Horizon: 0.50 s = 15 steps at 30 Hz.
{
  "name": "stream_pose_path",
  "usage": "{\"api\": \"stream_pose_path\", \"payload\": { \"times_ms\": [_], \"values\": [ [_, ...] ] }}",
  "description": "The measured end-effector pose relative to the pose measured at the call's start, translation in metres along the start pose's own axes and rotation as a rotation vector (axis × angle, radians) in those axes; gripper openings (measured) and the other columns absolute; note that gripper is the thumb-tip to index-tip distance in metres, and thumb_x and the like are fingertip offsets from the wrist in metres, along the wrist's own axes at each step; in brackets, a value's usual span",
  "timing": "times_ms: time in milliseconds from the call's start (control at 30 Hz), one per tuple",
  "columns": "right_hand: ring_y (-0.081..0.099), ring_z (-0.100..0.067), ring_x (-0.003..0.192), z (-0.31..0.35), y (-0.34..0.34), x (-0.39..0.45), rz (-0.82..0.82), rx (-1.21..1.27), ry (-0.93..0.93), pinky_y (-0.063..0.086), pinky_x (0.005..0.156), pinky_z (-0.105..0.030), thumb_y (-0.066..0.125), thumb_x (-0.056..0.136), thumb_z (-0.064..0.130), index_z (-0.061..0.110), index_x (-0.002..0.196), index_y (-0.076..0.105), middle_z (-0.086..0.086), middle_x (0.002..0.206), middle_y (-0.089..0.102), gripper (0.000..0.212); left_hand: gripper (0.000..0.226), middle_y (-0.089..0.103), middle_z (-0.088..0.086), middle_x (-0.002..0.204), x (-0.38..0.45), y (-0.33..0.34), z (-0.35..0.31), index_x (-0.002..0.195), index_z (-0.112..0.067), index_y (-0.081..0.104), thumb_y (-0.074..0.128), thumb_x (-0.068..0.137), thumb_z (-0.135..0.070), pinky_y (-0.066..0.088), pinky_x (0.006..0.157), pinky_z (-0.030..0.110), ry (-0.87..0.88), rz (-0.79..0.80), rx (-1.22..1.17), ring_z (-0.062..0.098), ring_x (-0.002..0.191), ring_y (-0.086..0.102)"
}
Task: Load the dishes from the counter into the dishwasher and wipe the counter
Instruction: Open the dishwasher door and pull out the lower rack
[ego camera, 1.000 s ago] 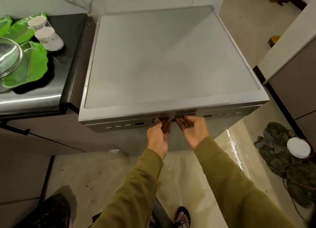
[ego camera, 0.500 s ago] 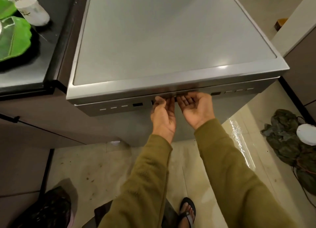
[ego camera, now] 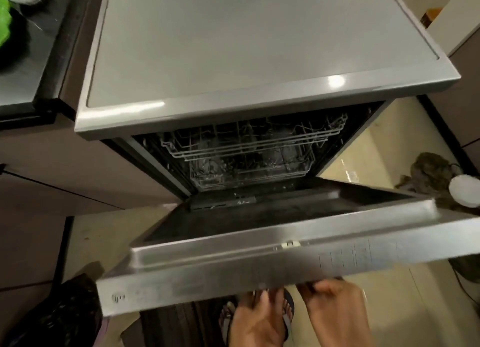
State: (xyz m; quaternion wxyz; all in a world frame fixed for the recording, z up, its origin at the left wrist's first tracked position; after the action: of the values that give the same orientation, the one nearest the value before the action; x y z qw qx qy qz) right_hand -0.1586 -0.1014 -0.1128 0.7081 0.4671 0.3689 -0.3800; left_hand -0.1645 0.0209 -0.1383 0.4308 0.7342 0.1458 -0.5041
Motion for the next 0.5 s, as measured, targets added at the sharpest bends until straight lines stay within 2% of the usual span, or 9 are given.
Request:
{"api": "stream_pose_path", "payload": {
  "times_ms": [33,100,133,167,233,300,367,467,500],
  "values": [
    [0.060,-0.026,0.079,-0.002,-0.015,0.001,-0.050,-0.040,-0.050,0.057,0.054,-0.021,0.083,0.064,0.028,0.003,0.064,0.058,-0.015,0.060,0.062,0.036,0.075,0.065,0.042,0.098,-0.002,-0.013,-0.002,0.134,0.020,0.041,0.082,0.074,0.002,0.026,0.121,0.028,-0.075,-0.093,-0.008,-0.010,0.084,0.068],
    [0.056,-0.037,0.079,-0.007,-0.035,-0.006,-0.082,-0.168,-0.083,0.059,0.048,-0.035,0.068,0.066,-0.007,-0.004,0.074,0.052,-0.024,0.067,0.059,0.018,0.091,0.046,0.047,0.131,-0.010,-0.011,-0.014,0.148,0.016,0.020,0.071,0.089,-0.031,0.044,0.100,0.013,-0.152,-0.264,0.147,0.002,0.095,0.067],
    [0.057,-0.037,0.079,-0.008,-0.037,-0.013,-0.140,-0.223,-0.039,0.059,0.049,-0.037,0.058,0.077,-0.012,-0.003,0.080,0.054,-0.024,0.076,0.060,0.010,0.076,0.041,0.039,0.142,-0.022,-0.003,-0.021,0.150,0.011,0.023,0.059,0.097,-0.029,0.055,0.081,0.021,-0.065,-0.222,0.169,0.015,0.107,0.063],
    [0.059,-0.037,0.080,-0.008,-0.039,-0.019,-0.191,-0.307,-0.029,0.058,0.051,-0.038,0.052,0.087,-0.012,-0.002,0.085,0.056,-0.024,0.083,0.062,0.010,0.063,0.043,0.032,0.144,-0.034,-0.013,-0.025,0.148,0.009,0.031,0.054,0.100,-0.023,0.053,0.086,0.032,-0.075,-0.351,0.178,0.028,0.118,0.059],
    [0.064,-0.038,0.077,-0.006,-0.050,-0.035,-0.249,-0.516,-0.064,0.059,0.059,-0.041,0.057,0.093,-0.004,-0.002,0.092,0.060,-0.024,0.085,0.066,0.004,0.043,0.061,0.029,0.125,-0.064,-0.024,-0.029,0.133,0.012,0.048,0.053,0.100,-0.014,0.048,0.087,0.042,-0.091,-0.267,0.257,0.044,0.111,0.061],
    [0.069,-0.028,0.073,-0.005,-0.059,-0.048,-0.255,-0.807,-0.165,0.057,0.066,-0.035,0.067,0.089,0.004,0.001,0.094,0.064,-0.014,0.073,0.073,0.006,0.023,0.071,0.029,0.086,-0.095,-0.024,-0.034,0.100,0.012,0.069,0.056,0.097,-0.006,0.057,0.066,0.041,0.026,-0.203,0.538,0.040,0.072,0.070],
    [0.067,-0.006,0.068,-0.003,-0.066,-0.058,-0.218,-1.191,-0.470,0.055,0.069,-0.021,0.073,0.084,0.018,0.020,0.090,0.069,0.009,0.069,0.072,0.007,0.029,0.071,0.023,0.066,-0.101,-0.016,-0.043,0.064,0.002,0.075,0.063,0.091,0.001,0.058,0.051,0.027,0.284,-0.303,0.883,0.025,0.053,0.070],
    [0.059,0.000,0.097,0.006,-0.049,-0.072,-0.099,-1.528,-1.099,0.045,0.083,-0.010,0.058,0.082,0.044,0.041,0.102,0.066,0.021,0.100,0.069,0.022,0.007,0.076,-0.015,0.099,-0.103,0.004,-0.058,0.094,-0.031,0.077,0.074,0.087,-0.029,0.047,0.077,0.003,0.859,-0.189,1.370,-0.006,0.089,0.068],
    [0.054,0.000,0.111,0.009,-0.044,-0.066,-0.027,-1.593,-1.177,0.043,0.095,-0.017,0.053,0.085,0.046,0.036,0.118,0.063,0.018,0.120,0.062,0.036,0.023,0.067,-0.024,0.120,-0.093,0.004,-0.062,0.113,-0.041,0.070,0.068,0.090,-0.043,0.041,0.093,0.004,1.036,-0.123,1.593,-0.012,0.111,0.059]
  ]
}}
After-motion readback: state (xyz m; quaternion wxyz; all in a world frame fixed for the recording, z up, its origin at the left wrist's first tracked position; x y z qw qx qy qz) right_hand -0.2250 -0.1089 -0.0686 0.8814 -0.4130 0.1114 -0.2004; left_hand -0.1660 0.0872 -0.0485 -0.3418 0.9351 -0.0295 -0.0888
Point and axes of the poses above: each hand's wrist, its own x-axis towards the middle knuckle, its own y-axis out of the palm, z = x × y, the point moved 2 cm from there along x, towards the middle knuckle
